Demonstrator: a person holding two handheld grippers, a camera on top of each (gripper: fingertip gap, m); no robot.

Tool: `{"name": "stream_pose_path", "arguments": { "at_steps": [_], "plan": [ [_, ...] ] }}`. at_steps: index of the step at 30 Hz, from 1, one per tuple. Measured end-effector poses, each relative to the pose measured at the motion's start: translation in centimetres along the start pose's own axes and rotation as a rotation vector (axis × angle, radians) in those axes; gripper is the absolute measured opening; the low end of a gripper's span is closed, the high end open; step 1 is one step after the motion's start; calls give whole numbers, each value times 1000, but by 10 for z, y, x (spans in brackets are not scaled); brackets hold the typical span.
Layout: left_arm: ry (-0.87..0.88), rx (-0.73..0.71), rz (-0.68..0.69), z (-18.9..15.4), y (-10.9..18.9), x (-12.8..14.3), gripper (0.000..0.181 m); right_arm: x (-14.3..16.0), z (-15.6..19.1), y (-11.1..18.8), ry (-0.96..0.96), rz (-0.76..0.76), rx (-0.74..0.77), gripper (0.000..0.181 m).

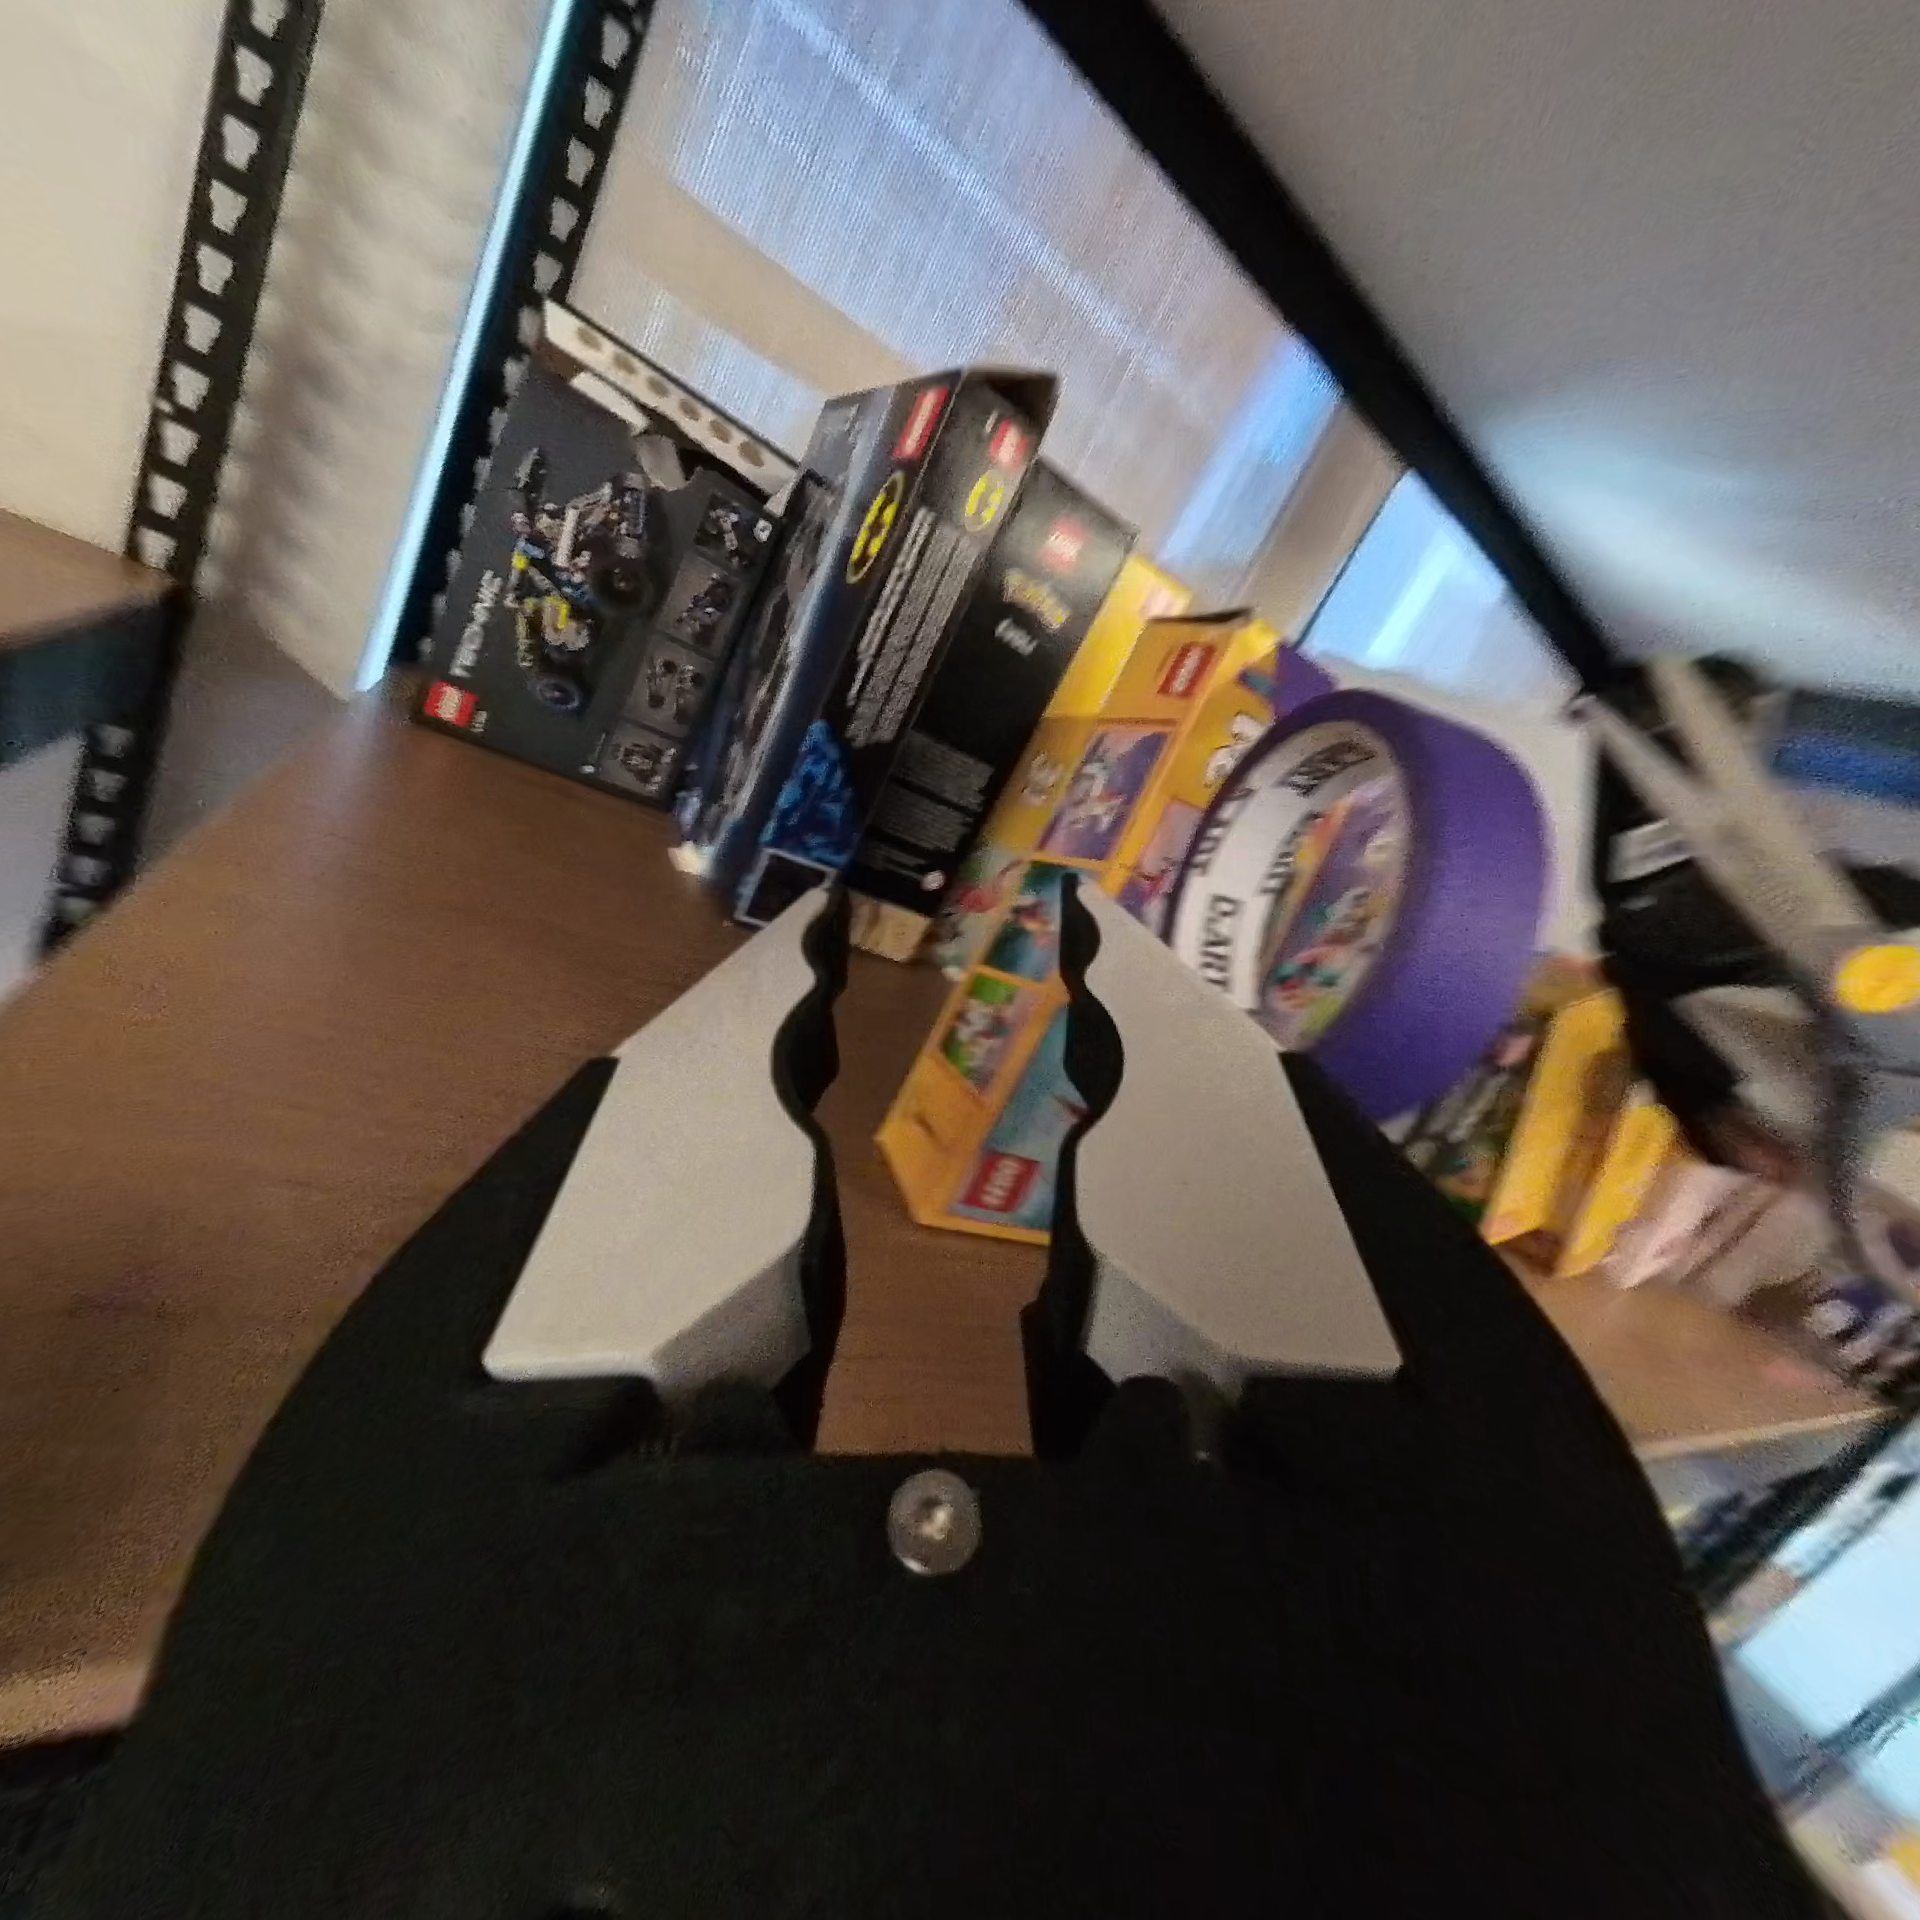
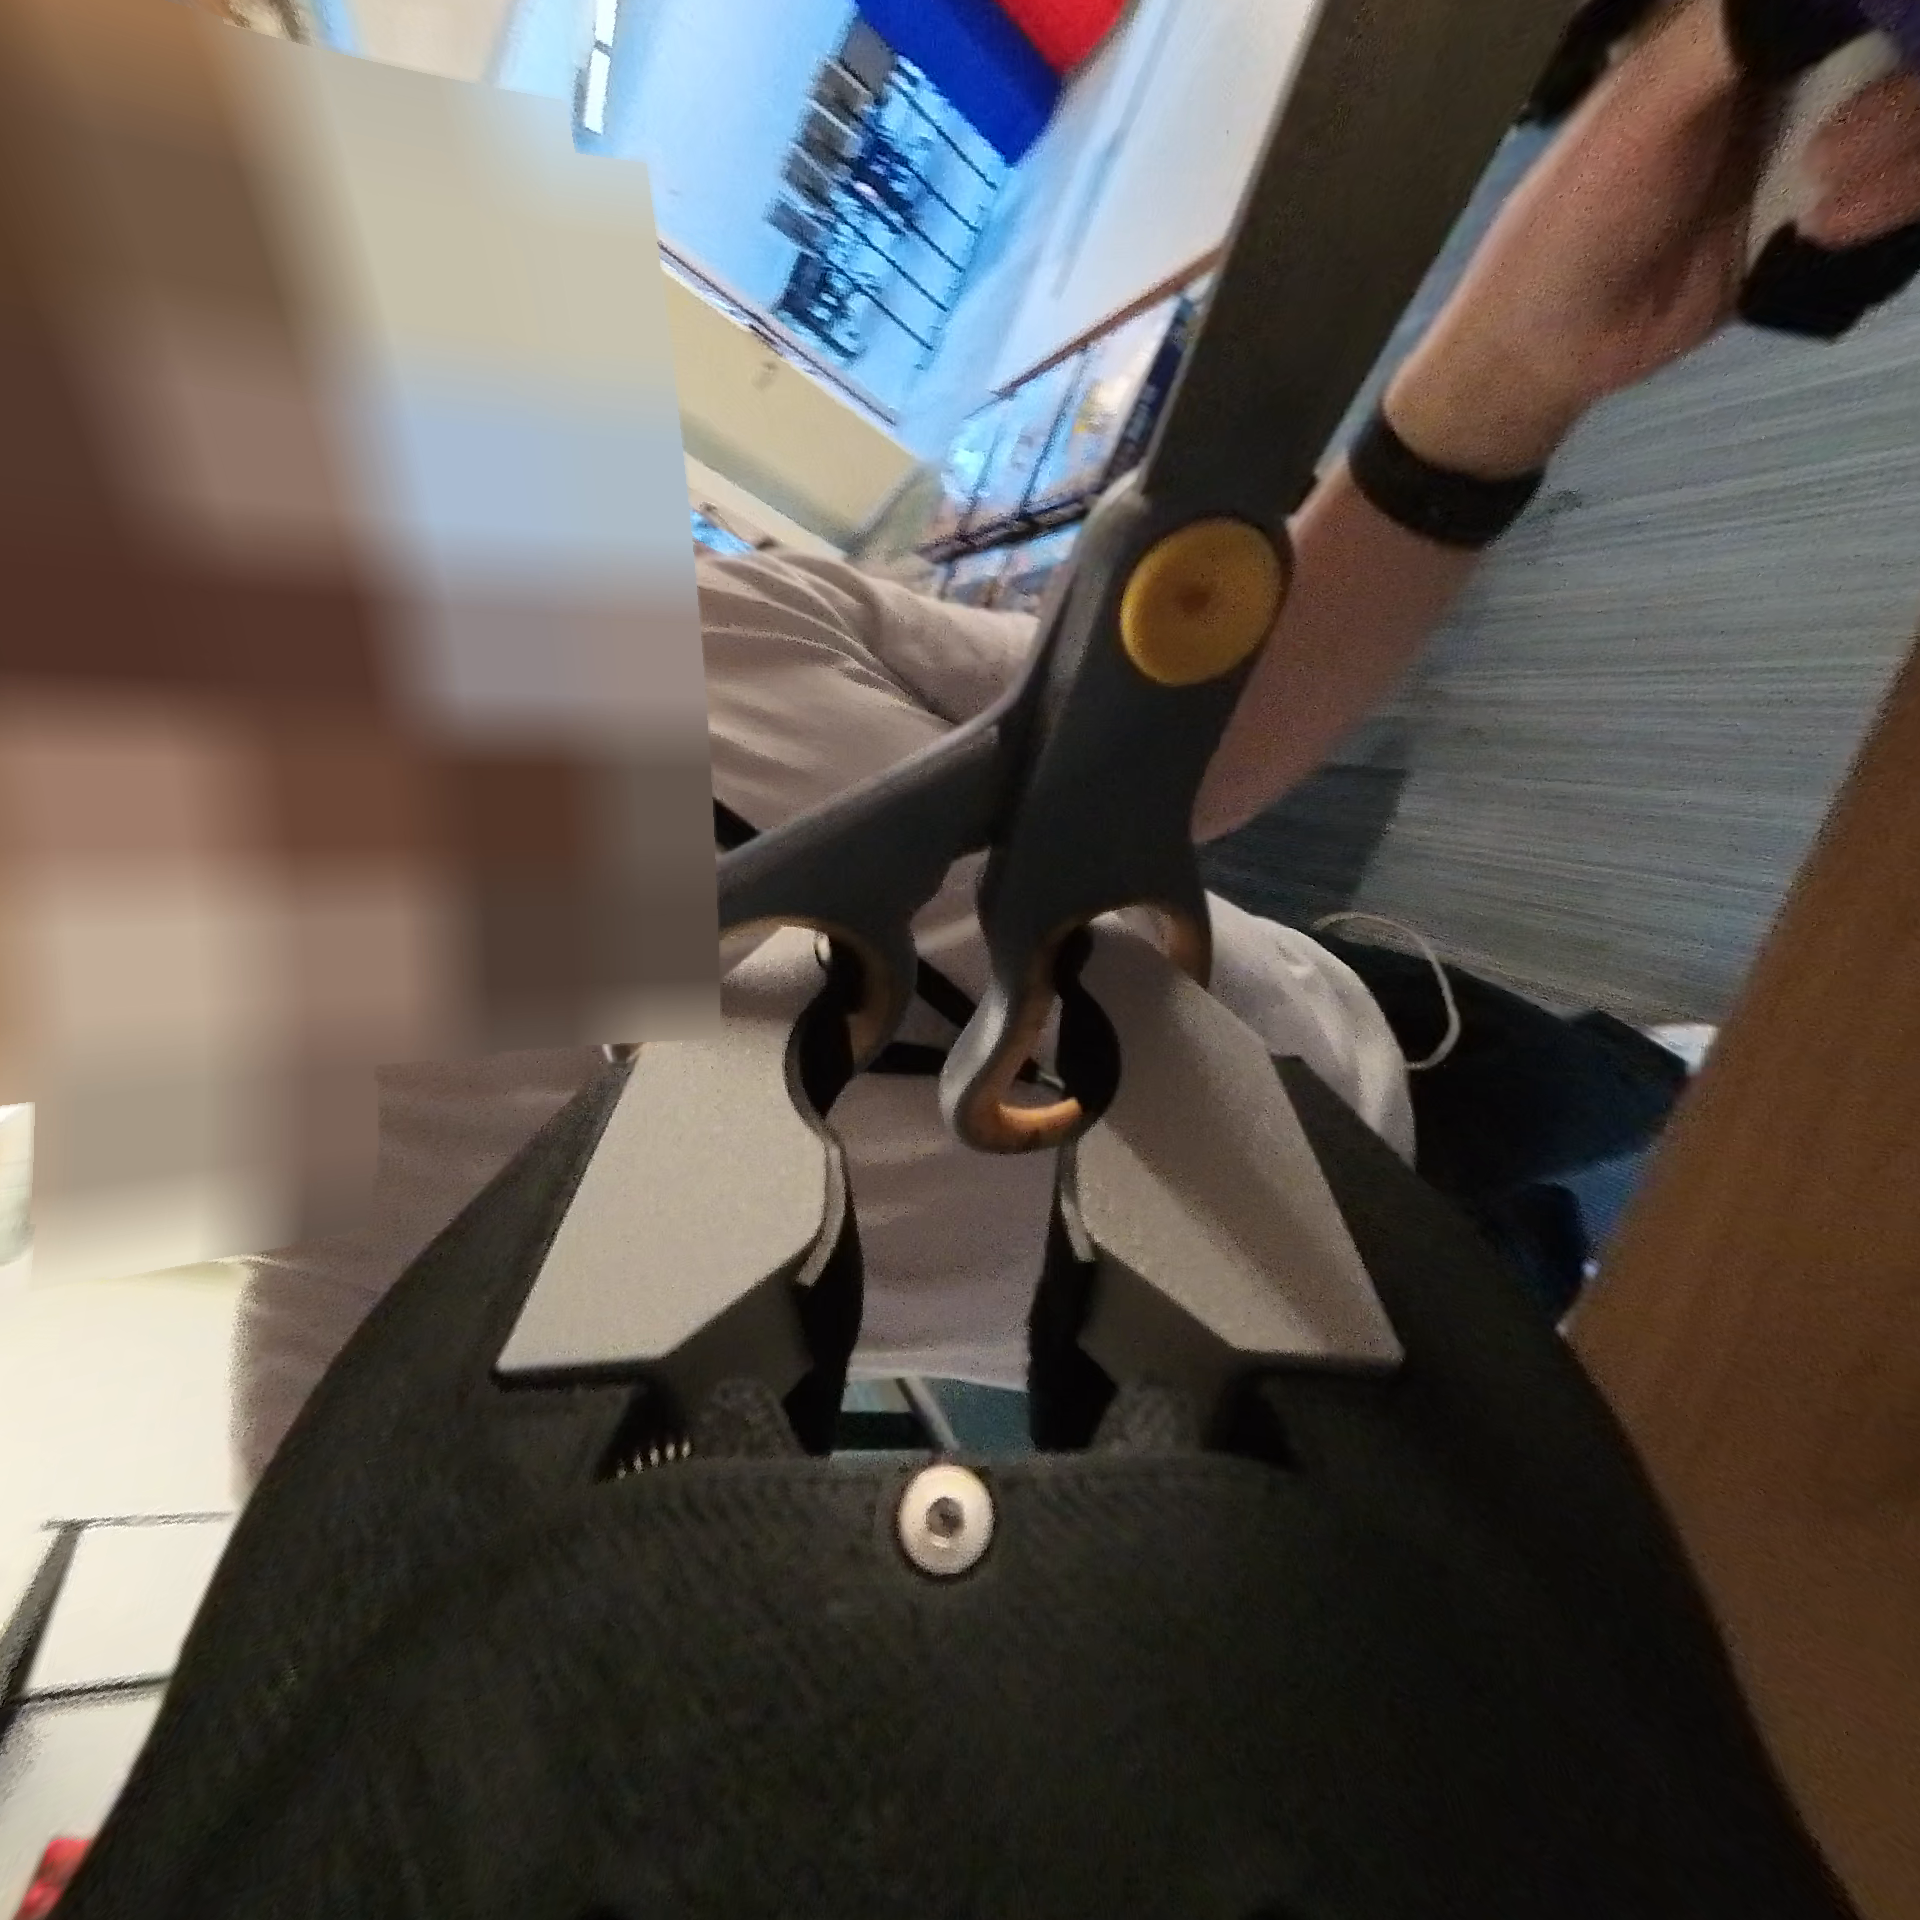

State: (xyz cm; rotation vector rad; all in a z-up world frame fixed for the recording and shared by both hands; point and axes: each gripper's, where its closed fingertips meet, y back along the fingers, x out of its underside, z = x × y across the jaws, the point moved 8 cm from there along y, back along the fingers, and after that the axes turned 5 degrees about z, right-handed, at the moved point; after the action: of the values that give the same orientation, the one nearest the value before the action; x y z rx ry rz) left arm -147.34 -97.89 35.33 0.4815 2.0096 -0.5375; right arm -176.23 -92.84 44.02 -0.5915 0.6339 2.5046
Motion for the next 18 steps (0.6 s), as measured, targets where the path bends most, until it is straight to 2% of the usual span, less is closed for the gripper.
{"name": "stream_pose_path", "arguments": {
  "at_steps": [3,6,8,11,15,18],
  "plan": [
    [76,112,-108,-12,19,9,41,0,-9,5,-17,3,17,34],
    [52,184,-147,-28,29,12,57,-1,-9,8,5,-19,-7,33],
    [6,226,-139,-41,27,13,67,-1,-9,10,10,-64,-24,33],
    [-129,189,-35,-52,15,18,75,1,-15,15,3,-58,103,33],
    [-246,145,70,-59,-3,23,69,-7,-10,22,-33,-74,195,34],
    [-299,135,72,-65,-10,19,47,-10,-8,26,-71,-56,260,33]
  ]
}}
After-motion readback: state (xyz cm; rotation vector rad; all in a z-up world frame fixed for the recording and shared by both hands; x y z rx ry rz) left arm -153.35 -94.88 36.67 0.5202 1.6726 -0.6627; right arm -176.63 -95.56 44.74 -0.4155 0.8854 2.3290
